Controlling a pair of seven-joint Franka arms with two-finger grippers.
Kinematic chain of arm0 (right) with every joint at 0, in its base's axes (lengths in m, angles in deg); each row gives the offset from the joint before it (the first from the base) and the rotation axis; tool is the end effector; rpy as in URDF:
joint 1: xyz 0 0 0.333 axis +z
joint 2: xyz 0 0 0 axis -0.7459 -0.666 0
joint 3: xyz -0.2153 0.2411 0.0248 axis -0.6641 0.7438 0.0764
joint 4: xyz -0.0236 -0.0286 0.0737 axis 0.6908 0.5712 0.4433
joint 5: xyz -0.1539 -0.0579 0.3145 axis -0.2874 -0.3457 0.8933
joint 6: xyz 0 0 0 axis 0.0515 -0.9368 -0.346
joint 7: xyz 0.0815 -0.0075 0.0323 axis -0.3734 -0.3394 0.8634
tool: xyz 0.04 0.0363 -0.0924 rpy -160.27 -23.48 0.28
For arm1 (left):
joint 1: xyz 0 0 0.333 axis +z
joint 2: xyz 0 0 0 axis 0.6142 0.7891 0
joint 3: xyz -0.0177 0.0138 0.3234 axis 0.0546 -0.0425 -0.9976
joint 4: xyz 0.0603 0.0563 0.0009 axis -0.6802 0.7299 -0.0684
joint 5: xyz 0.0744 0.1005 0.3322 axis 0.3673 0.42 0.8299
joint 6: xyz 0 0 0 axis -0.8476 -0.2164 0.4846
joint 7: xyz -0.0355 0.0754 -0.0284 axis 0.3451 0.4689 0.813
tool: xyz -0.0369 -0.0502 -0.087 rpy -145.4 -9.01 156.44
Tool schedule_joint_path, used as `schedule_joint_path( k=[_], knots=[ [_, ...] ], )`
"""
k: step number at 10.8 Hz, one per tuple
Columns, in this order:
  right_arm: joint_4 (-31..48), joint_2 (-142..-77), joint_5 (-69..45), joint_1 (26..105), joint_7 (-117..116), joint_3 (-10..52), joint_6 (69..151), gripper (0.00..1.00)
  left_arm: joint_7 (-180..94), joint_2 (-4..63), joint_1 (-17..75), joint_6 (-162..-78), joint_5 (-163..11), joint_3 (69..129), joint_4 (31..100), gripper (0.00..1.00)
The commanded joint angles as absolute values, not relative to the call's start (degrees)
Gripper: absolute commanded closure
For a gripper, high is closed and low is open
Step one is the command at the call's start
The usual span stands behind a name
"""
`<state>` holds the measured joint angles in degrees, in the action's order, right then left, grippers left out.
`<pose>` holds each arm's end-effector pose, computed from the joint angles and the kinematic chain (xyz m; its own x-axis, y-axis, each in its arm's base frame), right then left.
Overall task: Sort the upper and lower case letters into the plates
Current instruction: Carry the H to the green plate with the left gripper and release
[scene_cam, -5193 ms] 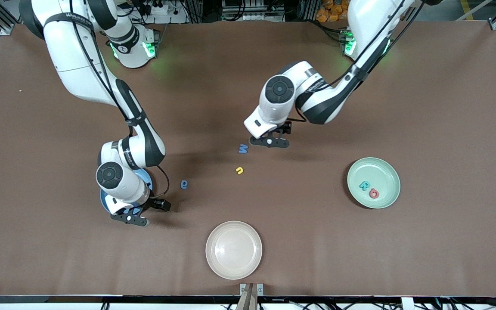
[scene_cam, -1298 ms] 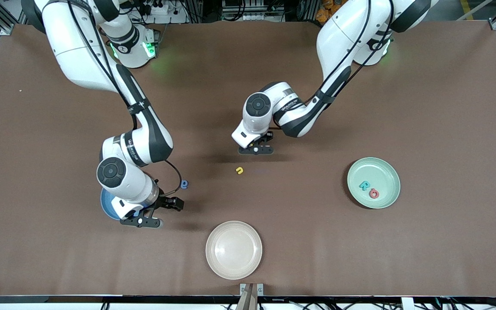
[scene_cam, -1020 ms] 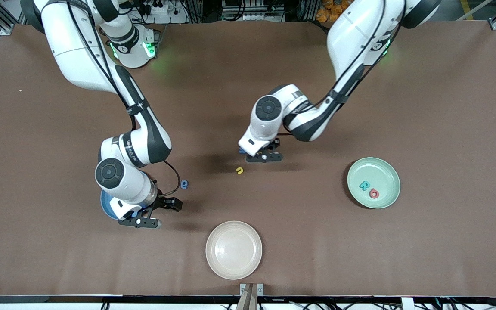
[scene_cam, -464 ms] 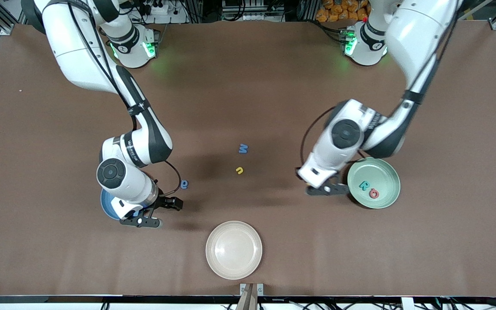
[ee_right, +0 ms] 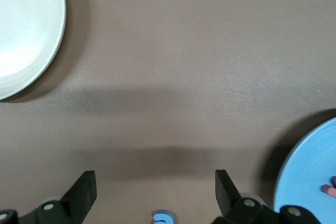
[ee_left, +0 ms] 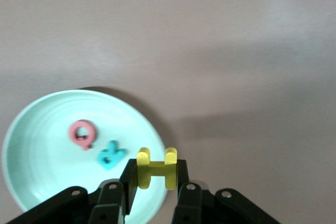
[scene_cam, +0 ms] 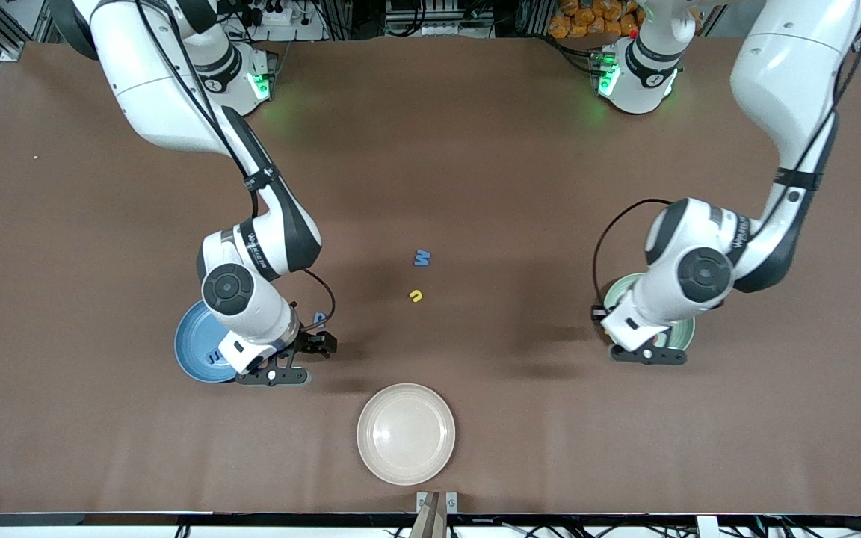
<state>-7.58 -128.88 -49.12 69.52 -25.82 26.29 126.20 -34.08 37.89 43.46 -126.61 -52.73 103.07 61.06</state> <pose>0.6615 0.2566 0.2814 0.9953 0.0114 0.0957 0.0149 -0.9992 -0.0359 0.6315 -0.1419 0.3076 0.9918 -0.1169 -0.0519 -0.1173 -0.9931 -0.0060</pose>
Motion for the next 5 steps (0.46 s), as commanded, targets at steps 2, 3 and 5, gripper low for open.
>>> schedule_joint_path(
  k=[2, 3, 5],
  knots=[
    [-9.3, -131.8, -49.9, 75.5, -38.6, 26.2, 127.0, 0.00, -41.6, 38.9, 50.2, -126.2, -52.0, 103.9, 63.1, 0.88],
    [-9.8, -132.3, -50.0, 77.5, -43.0, 26.2, 126.9, 0.00, -42.3, 39.5, 50.4, -126.2, -52.0, 103.9, 63.0, 0.50],
    [-11.3, -132.5, -49.9, 79.2, -50.2, 26.2, 126.4, 0.00, -42.3, 39.1, 50.4, -126.1, -51.9, 103.8, 63.0, 0.00]
  ],
)
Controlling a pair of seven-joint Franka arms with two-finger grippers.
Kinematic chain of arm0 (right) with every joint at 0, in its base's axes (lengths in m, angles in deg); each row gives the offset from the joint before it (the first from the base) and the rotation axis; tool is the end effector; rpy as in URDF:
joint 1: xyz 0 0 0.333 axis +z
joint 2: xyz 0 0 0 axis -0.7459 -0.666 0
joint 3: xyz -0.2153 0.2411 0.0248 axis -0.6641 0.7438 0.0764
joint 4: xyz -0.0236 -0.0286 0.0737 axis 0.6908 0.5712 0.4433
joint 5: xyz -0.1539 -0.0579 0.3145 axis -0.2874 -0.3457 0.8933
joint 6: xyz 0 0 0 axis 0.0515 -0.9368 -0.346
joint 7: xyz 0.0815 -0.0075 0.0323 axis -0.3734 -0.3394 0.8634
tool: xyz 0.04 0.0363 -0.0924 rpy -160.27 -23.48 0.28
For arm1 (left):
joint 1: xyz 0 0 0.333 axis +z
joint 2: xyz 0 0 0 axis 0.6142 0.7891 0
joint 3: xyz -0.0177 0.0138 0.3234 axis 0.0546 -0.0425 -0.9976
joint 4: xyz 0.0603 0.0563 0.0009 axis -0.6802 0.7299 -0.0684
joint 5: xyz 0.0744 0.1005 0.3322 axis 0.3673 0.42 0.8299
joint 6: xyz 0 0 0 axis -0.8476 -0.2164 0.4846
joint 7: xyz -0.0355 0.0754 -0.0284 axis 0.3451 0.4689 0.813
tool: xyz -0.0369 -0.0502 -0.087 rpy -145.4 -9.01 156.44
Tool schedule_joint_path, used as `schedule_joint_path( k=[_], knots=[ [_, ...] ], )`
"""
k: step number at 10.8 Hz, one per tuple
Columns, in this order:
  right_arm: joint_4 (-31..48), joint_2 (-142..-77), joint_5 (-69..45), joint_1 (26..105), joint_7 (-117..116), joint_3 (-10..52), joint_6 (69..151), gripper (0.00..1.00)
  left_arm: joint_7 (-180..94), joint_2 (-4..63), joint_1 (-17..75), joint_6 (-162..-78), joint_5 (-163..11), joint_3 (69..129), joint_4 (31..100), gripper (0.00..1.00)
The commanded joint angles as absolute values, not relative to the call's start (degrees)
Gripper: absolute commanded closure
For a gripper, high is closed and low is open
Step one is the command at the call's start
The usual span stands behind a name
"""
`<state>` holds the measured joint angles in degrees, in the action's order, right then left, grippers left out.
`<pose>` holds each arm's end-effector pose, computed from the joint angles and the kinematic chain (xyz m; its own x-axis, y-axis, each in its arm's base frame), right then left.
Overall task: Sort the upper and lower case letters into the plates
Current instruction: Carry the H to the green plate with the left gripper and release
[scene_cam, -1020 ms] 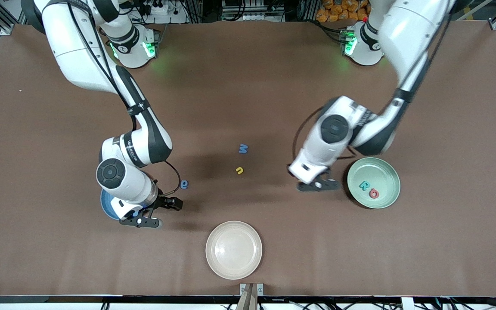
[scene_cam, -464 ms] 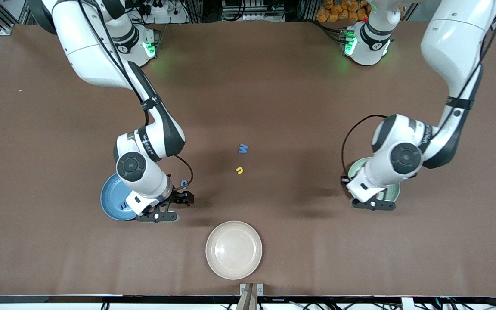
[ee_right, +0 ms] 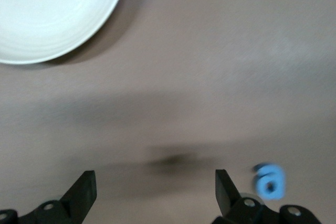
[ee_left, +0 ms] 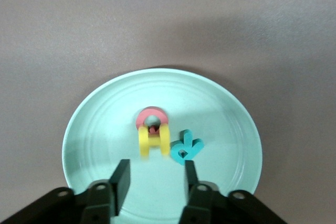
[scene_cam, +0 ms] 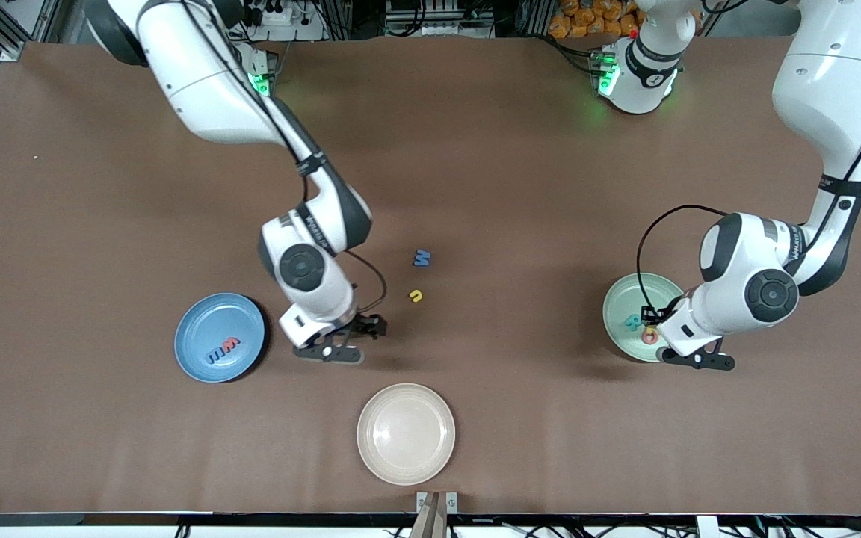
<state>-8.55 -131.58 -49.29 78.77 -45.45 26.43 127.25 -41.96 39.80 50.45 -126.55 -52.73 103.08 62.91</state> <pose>0.6134 0.3621 0.2569 0.9838 -0.1653 0.0694 -0.1615 -0.9852 -0.0578 0.6337 -0.0662 0.2746 0.9834 -0.1398 -0.1157 -0.1392 -0.9902 0.0138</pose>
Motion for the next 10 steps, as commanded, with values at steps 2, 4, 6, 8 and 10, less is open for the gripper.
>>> schedule_joint_path(
  k=[2, 4, 6, 8, 10],
  knots=[
    [-11.3, -132.1, -50.4, 82.7, -54.8, 26.1, 124.5, 0.00, -42.1, 38.0, 50.2, -126.1, -51.9, 103.9, 62.6, 0.00],
    [-12.8, -131.4, -49.8, 84.7, -54.8, 26.3, 122.0, 0.00, -42.1, 35.4, 49.4, -124.7, -51.9, 104.3, 62.4, 0.00],
    [-13.5, -130.2, -49.6, 87.9, -55.3, 26.3, 119.8, 0.00, -42.1, 32.4, 49.7, -123.1, -51.9, 106.1, 62.2, 0.00],
    [-14.0, -127.4, -53.2, 91.8, -62.1, 25.4, 110.9, 0.00, -42.1, 28.4, 49.6, -120.4, -52.1, 106.7, 61.6, 0.00],
    [-16.7, -130.1, -57.0, 87.9, -53.0, 25.8, 110.0, 0.00, -42.1, 24.9, 49.7, -115.8, -52.3, 107.4, 60.0, 0.00]
  ],
)
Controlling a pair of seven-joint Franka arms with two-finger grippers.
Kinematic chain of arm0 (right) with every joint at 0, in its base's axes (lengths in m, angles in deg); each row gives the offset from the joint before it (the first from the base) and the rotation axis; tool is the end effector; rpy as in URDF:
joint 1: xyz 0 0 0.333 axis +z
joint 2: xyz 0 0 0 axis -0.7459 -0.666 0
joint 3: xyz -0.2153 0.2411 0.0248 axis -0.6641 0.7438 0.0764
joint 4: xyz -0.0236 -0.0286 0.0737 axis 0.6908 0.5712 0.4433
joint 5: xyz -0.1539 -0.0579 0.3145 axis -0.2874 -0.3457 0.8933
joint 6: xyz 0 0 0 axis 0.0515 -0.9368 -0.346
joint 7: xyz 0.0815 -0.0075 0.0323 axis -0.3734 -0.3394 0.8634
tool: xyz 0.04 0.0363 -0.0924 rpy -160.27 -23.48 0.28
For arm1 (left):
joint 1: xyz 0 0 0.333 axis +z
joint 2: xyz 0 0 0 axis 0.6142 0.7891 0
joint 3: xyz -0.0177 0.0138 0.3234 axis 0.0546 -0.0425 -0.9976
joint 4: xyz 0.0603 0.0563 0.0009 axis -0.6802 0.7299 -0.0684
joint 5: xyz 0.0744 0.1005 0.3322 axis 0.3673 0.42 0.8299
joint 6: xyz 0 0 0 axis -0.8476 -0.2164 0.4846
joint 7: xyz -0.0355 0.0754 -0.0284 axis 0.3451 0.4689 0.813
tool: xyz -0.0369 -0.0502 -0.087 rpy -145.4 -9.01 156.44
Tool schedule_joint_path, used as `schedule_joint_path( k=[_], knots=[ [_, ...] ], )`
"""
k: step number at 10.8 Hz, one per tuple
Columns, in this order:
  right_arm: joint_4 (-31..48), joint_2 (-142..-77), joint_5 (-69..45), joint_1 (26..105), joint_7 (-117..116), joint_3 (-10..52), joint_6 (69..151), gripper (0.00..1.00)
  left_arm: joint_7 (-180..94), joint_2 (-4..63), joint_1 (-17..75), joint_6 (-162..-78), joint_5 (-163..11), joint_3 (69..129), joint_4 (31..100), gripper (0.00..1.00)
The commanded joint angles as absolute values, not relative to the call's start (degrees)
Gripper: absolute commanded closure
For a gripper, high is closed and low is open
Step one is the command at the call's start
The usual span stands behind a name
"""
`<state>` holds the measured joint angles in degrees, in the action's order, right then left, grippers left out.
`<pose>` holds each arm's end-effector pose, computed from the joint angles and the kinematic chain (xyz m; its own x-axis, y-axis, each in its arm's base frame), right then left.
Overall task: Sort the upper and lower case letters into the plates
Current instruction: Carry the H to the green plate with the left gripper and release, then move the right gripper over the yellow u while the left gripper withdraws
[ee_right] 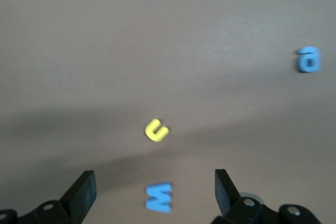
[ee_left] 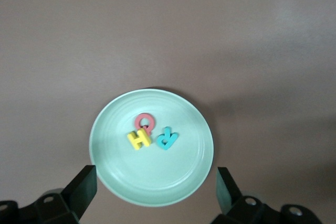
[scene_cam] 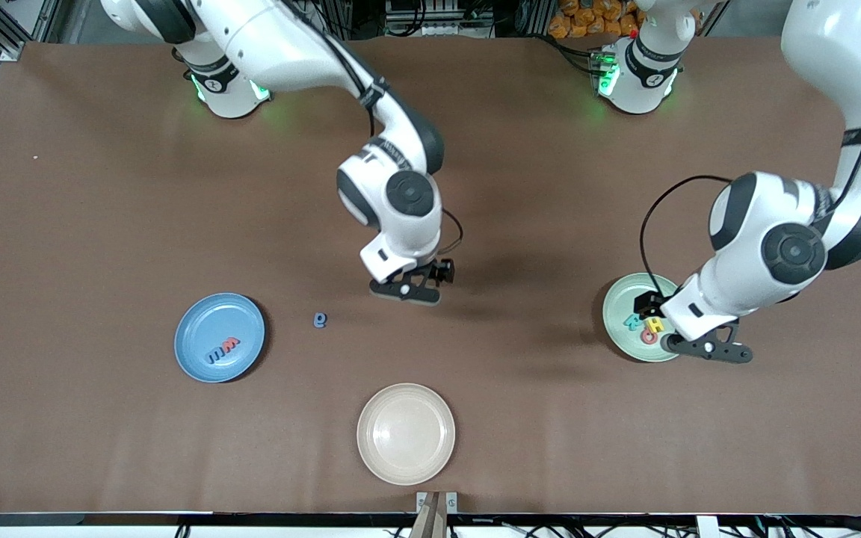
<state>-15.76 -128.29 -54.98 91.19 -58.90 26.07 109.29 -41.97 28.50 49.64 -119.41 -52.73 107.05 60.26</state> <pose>0.5256 0.4767 0.3233 0.9887 -0.1413 0.0501 -0.1454 -0.9854 0.0890 0.6236 -0.1067 0.4089 0.9797 -0.2006 0.0015 -0.2003 -0.9787 -0.0441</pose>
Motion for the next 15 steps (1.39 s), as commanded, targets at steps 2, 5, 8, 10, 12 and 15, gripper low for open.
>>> schedule_joint_path(
  k=[2, 5, 8, 10, 12, 15],
  knots=[
    [-14.1, -132.6, -53.6, 85.7, -45.1, 26.3, 119.3, 0.00, -42.1, 22.8, 49.9, -110.6, -52.5, 108.3, 57.3, 0.00],
    [-14.3, -132.5, -49.6, 83.9, -53.4, 26.4, 119.4, 0.00, -42.1, 19.2, 50.3, -106.1, -56.7, 108.6, 55.2, 0.00],
    [-14.3, -132.5, -49.5, 84.8, -74.8, 26.4, 119.8, 0.00, -42.1, 16.3, 50.3, -104.3, -59.3, 108.5, 55.1, 0.00],
    [-13.5, -132.6, -49.8, 84.5, -88.6, 26.3, 119.9, 0.00, -42.3, 13.8, 50.1, -101.9, -61.0, 107.5, 54.9, 0.00],
    [-12.3, -132.8, -49.8, 84.8, -99.7, 26.3, 121.0, 0.00, -42.7, 11.3, 48.1, -100.5, -62.8, 104.0, 54.9, 0.00],
    [-7.0, -133.9, -49.1, 87.1, -103.2, 26.4, 131.1, 0.00, -43.0, 7.7, 43.0, -97.0, -65.9, 96.6, 54.9, 0.00]
  ],
)
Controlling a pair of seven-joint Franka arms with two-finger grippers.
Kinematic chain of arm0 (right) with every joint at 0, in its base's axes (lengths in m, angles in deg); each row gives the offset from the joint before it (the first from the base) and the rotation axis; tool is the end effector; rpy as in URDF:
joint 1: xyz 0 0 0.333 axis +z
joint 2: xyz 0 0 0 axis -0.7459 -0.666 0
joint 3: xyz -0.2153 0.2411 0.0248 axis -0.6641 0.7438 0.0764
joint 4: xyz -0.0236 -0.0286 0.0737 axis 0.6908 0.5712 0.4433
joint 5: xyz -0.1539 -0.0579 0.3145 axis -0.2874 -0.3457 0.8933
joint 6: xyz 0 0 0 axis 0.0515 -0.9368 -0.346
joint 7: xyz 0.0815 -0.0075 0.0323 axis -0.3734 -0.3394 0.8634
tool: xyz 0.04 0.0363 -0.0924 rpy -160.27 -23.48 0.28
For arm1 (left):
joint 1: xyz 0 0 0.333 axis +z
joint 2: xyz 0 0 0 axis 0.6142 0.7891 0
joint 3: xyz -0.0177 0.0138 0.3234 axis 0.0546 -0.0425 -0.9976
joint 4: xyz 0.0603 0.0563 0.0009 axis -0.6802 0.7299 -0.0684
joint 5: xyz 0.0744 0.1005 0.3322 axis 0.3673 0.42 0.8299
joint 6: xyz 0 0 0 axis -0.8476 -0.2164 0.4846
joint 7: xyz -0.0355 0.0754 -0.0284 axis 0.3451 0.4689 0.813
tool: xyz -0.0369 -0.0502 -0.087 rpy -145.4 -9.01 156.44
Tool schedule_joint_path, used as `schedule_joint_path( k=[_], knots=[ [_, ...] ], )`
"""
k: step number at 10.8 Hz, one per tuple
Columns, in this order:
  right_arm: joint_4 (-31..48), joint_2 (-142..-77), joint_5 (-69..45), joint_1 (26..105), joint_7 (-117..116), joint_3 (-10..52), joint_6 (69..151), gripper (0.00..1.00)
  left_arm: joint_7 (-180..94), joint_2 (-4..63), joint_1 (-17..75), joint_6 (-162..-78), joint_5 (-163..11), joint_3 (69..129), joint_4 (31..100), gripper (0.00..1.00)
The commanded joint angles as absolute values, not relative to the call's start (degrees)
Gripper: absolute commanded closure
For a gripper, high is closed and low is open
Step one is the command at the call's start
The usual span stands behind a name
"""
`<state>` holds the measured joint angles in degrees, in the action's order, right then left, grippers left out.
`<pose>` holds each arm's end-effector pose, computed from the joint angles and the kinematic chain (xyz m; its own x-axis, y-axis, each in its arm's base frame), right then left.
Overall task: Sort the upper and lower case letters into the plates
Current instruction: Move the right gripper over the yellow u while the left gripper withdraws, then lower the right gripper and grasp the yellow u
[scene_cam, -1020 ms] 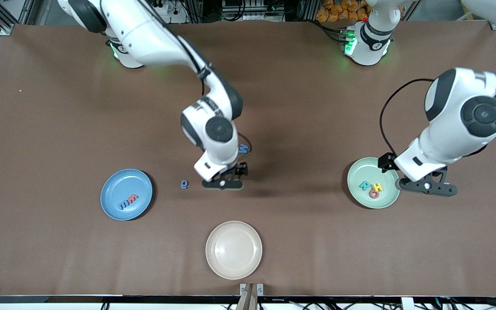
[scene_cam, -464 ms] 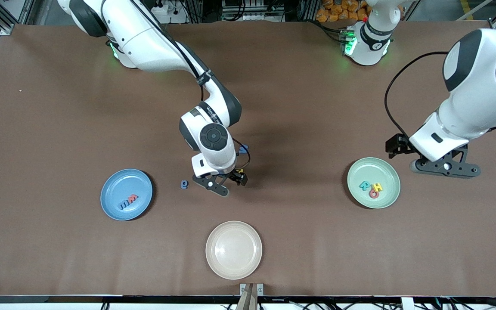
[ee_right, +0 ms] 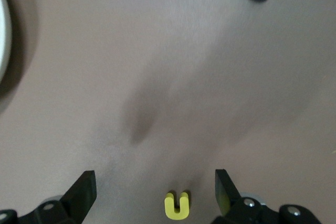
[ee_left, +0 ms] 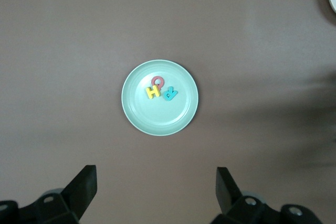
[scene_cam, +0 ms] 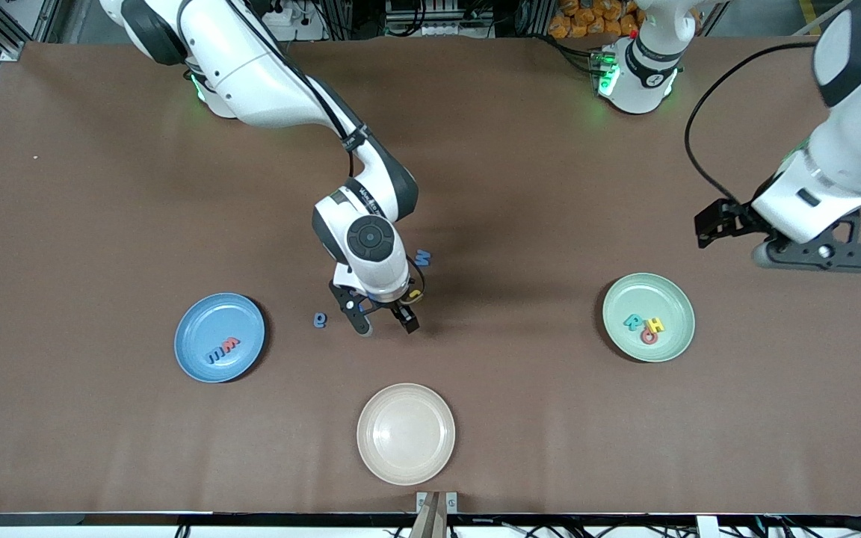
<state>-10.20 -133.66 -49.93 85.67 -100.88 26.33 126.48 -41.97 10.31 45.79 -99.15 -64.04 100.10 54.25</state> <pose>0.5683 0.4338 0.2418 0.5356 -0.8445 0.0039 -0.8423 -0.5345 -0.0701 0.5494 -0.0932 0.5964 0.9970 -0.0730 0.0259 -0.0726 -0.9972 -0.0178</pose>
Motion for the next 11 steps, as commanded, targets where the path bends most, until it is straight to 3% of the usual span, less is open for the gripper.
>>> schedule_joint_path(
  k=[1, 5, 11],
  knots=[
    [-7.1, -134.9, -49.1, 88.0, -103.9, 26.4, 131.8, 0.00, -43.7, 7.1, 41.5, -96.3, -65.9, 94.7, 54.9, 0.00],
    [-7.2, -135.0, -49.0, 88.6, -104.0, 26.5, 131.2, 0.00, -48.1, 5.6, 34.3, -95.1, -66.0, 85.6, 55.2, 0.00],
    [-7.4, -135.1, -48.4, 88.6, -106.5, 26.5, 131.1, 0.00, -48.1, 5.2, 30.0, -93.8, -65.9, 81.2, 55.4, 0.00]
  ],
)
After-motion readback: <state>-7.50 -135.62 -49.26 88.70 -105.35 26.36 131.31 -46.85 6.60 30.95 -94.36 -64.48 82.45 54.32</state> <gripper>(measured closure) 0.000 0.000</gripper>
